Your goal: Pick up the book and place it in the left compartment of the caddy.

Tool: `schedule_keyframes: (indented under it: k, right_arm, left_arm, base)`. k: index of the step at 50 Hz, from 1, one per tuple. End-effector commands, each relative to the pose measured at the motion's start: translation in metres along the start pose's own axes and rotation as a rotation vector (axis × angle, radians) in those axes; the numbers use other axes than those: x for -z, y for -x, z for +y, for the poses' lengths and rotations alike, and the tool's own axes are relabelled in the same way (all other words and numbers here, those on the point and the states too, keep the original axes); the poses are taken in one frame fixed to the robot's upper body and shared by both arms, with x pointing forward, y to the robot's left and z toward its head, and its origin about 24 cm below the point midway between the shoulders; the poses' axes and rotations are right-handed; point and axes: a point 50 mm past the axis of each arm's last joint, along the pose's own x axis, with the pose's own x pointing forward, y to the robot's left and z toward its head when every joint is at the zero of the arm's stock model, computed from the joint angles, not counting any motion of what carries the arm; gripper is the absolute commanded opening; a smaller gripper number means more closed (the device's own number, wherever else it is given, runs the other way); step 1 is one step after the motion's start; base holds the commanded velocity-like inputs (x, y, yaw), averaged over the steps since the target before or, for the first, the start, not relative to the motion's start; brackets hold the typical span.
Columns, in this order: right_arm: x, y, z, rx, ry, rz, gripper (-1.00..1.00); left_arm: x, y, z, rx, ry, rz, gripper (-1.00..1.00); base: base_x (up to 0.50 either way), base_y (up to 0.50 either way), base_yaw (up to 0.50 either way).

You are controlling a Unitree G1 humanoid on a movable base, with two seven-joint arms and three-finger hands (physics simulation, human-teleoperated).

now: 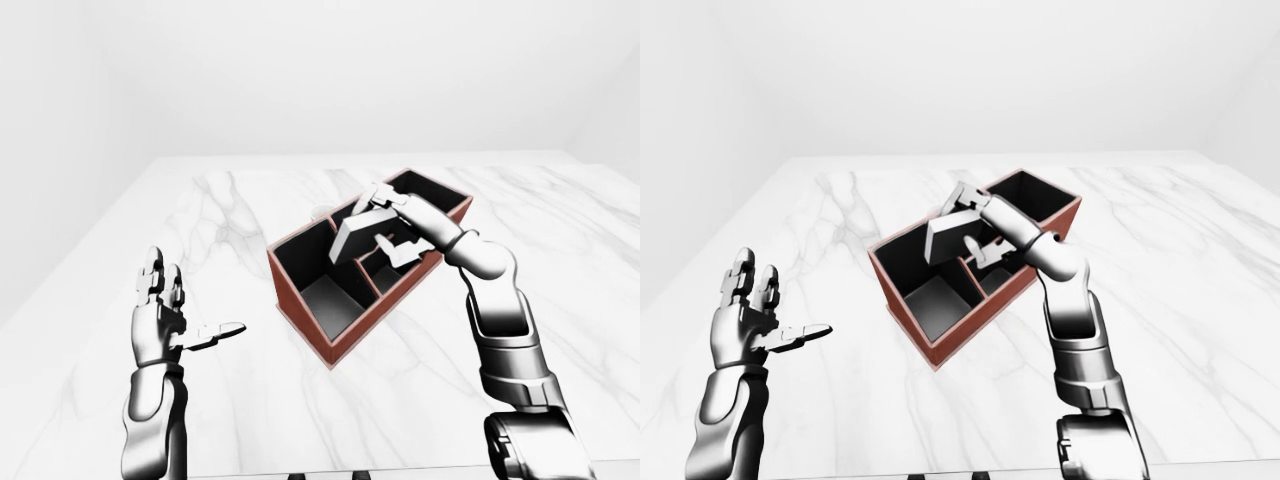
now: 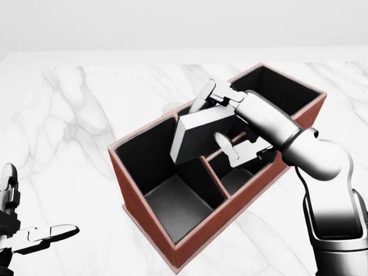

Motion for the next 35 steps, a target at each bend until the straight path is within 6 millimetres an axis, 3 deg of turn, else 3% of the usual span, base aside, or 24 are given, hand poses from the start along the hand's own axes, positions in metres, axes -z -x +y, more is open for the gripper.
schedule_keyframes:
  k: [1, 35]
  right_arm:
    - [0.002, -0.006, 0.005, -0.016, -0.048, -0.011, -1.0]
    - [0.016, -0.017, 0.023, -0.069, -0.094, 0.052, -1.0]
  left_arm:
    - [0.001, 0.0, 0.0, -0.001, 0.0, 0.001, 1.0]
    - [0.001, 0.0, -0.002, 0.006, -0.003, 0.002, 1.0]
  base:
    - [0.0, 0.0, 0.0]
    - [0.0, 0.0, 0.0]
